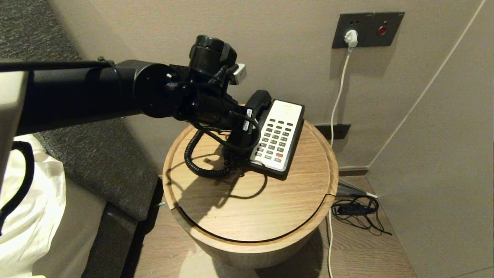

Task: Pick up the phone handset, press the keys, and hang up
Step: Pick up the desk phone handset, then dial the number

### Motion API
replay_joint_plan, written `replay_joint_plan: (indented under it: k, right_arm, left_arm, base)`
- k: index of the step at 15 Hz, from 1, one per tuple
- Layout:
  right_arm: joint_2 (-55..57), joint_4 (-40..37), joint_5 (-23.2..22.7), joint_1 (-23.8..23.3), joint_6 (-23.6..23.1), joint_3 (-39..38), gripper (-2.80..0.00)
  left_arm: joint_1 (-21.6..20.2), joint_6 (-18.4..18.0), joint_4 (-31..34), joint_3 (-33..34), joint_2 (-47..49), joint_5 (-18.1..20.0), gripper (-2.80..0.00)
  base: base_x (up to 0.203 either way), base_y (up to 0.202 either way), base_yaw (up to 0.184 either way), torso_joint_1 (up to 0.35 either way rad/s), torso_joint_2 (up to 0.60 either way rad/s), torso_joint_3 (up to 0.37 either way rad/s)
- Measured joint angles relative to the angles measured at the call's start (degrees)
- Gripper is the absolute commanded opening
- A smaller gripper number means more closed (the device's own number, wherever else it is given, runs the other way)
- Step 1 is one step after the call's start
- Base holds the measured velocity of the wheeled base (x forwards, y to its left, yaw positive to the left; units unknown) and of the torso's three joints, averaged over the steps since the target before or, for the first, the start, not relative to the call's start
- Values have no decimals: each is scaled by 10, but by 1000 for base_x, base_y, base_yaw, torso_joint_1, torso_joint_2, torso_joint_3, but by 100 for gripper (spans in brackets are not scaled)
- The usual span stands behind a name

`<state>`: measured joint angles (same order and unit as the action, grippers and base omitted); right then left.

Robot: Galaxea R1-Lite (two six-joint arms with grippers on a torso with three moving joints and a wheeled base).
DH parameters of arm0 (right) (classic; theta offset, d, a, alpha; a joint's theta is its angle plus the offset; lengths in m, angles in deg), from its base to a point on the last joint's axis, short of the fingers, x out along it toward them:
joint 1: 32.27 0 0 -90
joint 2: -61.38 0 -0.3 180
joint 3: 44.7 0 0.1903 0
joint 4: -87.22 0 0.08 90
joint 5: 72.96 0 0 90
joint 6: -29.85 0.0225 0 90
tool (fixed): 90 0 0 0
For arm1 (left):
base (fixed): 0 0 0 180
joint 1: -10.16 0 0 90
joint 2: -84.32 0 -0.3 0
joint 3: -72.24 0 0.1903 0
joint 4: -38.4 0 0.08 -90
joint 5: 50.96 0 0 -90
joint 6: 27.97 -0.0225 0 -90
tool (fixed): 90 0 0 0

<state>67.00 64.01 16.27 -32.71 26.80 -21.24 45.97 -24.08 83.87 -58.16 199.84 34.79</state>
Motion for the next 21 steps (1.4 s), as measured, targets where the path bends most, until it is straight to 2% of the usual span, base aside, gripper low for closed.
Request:
replay_joint_plan:
  k: [11, 15, 18, 21]
  right_arm:
    - [0, 0, 0, 0, 0, 0, -280]
    - [0, 0, 0, 0, -2, 0, -280]
    - [0, -2, 0, 0, -2, 0, -280]
    - [0, 0, 2, 0, 21, 0, -280]
  left_arm:
    - [1, 6, 14, 9, -51, 0, -280]
    - [0, 6, 18, 6, -101, -2, -280]
    - [0, 6, 17, 3, -147, -19, -280]
    - [0, 11, 34, 6, -208, -32, -280]
  base:
    - [0, 0, 0, 0, 0, 0]
    - [0, 0, 0, 0, 0, 0]
    - [0, 0, 0, 0, 0, 0]
    - [0, 0, 0, 0, 0, 0]
